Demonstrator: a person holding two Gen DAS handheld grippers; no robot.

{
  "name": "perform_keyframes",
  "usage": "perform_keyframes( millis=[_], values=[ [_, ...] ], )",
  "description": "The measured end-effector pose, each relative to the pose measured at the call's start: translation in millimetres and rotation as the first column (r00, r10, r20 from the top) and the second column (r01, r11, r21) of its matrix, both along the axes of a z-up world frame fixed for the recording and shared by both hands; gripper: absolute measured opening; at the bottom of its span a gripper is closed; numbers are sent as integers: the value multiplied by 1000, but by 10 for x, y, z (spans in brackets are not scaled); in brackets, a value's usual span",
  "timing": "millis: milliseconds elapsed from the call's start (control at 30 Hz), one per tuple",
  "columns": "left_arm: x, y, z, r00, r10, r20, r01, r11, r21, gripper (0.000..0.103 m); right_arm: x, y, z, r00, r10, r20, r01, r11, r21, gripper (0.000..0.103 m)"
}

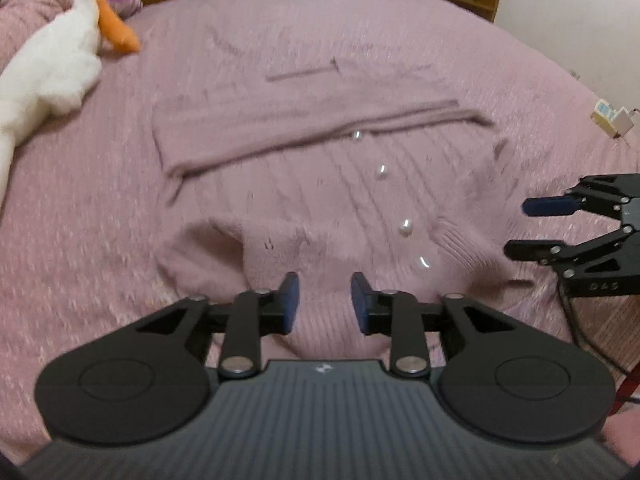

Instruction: Fold small clothes

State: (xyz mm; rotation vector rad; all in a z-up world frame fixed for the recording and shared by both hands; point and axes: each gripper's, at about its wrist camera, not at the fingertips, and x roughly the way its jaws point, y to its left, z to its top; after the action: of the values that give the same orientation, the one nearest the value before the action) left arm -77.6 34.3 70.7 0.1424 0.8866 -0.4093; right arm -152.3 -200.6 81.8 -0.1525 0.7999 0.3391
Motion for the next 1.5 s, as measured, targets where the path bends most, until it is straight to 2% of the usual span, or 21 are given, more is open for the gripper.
perform_keyframes(
  millis=[100,167,300,367,567,733,833,967,1067,1100,1133,1200,1333,1367,1400,1500],
  values=[
    [-28,-31,-104,999,-6,-35,7,1000,17,51,-6,14,-100,999,-10,-45,8,1000,-28,65],
    [-68,-69,-178,999,-15,-38,17,998,53,63,17,28,-184,997,-22,-77,19,999,-45,69],
    [-190,-134,-314,999,-47,-22,50,983,178,65,-17,19,-328,994,-42,-103,35,997,-68,75],
    [-235,-135,-381,998,-54,-23,58,975,214,65,-14,44,-380,993,-43,-113,36,997,-68,75],
    [-225,-130,-512,999,-40,-12,41,969,242,65,25,69,-482,994,-31,-105,23,997,-79,84],
    [-121,-213,-605,999,-47,-2,45,962,268,65,31,169,-549,999,-11,-53,3,988,-155,88],
    [-103,-259,-624,998,-63,0,61,964,258,65,51,227,-592,999,6,-47,-14,982,-188,94],
    [-158,-275,-599,995,-98,26,89,965,245,65,59,297,-627,999,26,-42,-35,976,-217,95],
    [-188,-271,-593,993,-118,25,109,968,226,65,52,237,-587,1000,2,-21,-6,980,-197,83],
    [-197,-273,-597,992,-119,30,109,967,231,65,39,204,-563,1000,-8,-15,5,983,-181,76],
    [-194,-279,-612,993,-116,35,104,965,240,67,29,166,-536,1000,-20,-8,19,986,-163,64],
    [-171,-276,-631,994,-101,47,86,963,257,74,24,67,-472,996,-84,13,85,986,-147,47],
    [-105,-212,-625,997,-60,49,47,972,231,78,62,-186,-402,979,-203,8,203,977,-62,43],
    [-89,-192,-613,998,-52,48,40,975,220,78,53,-227,-378,973,-231,14,231,972,-45,40],
    [-79,-175,-602,998,-44,52,32,976,215,78,-1,-262,-361,964,-265,28,266,963,-39,22],
    [-74,-127,-589,997,-25,72,9,977,215,78,-61,-458,-278,909,-410,70,412,911,-12,10]
  ],
)
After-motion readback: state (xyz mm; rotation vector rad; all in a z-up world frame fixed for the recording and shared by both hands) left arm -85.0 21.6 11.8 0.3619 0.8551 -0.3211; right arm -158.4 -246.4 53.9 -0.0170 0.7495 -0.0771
